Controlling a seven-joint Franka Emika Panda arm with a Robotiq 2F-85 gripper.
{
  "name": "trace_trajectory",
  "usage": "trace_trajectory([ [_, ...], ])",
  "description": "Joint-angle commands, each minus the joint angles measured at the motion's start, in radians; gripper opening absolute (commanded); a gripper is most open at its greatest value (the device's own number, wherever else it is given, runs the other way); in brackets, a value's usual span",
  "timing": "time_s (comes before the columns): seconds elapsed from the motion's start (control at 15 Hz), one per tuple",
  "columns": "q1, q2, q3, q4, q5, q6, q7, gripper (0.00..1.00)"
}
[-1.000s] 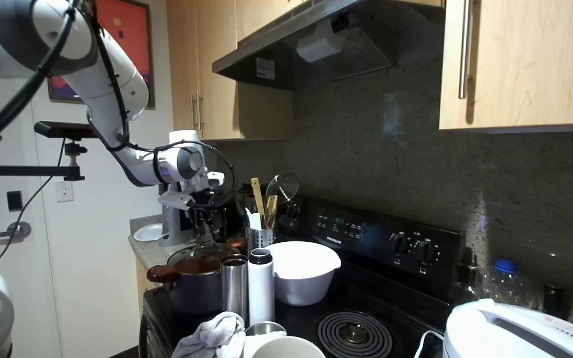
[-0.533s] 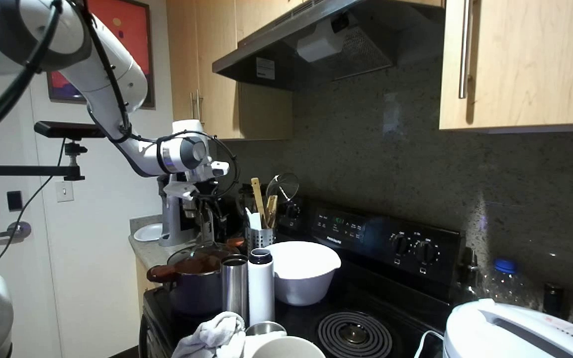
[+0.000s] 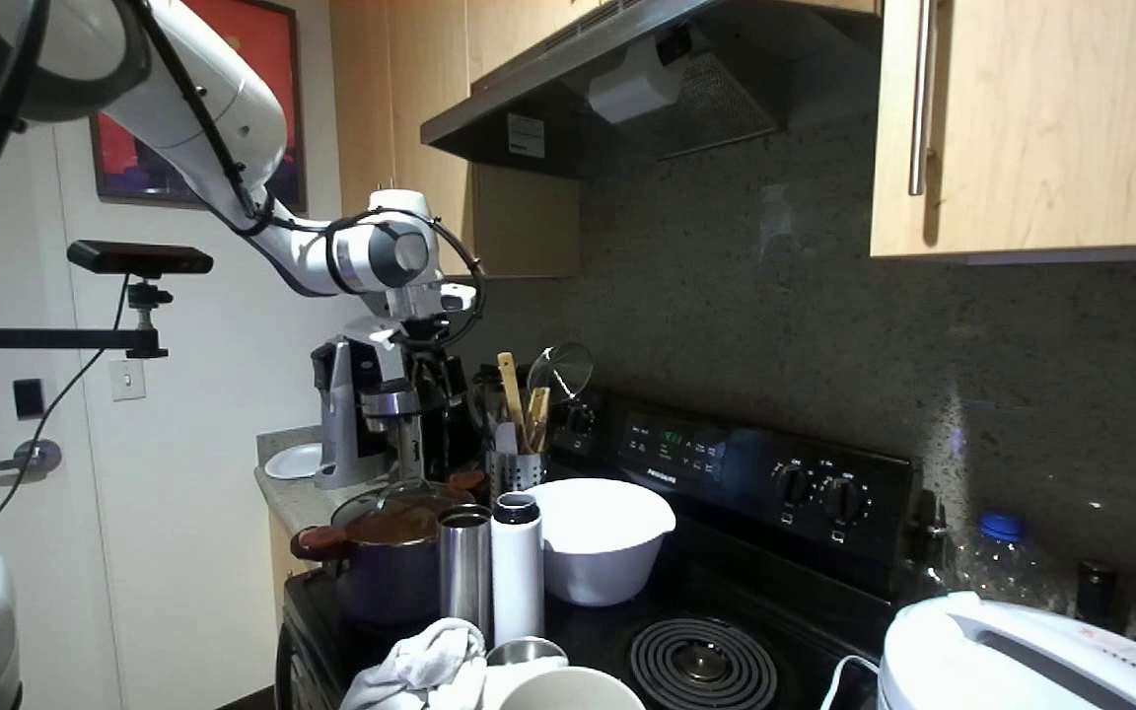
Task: Move the pot to the front left plate
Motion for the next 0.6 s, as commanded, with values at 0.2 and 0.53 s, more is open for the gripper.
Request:
trace_trajectory([
  [0.2, -0.033, -0.017, -0.003, 0.058, 0.034, -0.141, -0.014, 1.0],
  [0.53, -0.035, -0.012, -0.003, 0.064, 0.033, -0.151, -0.014, 1.0],
])
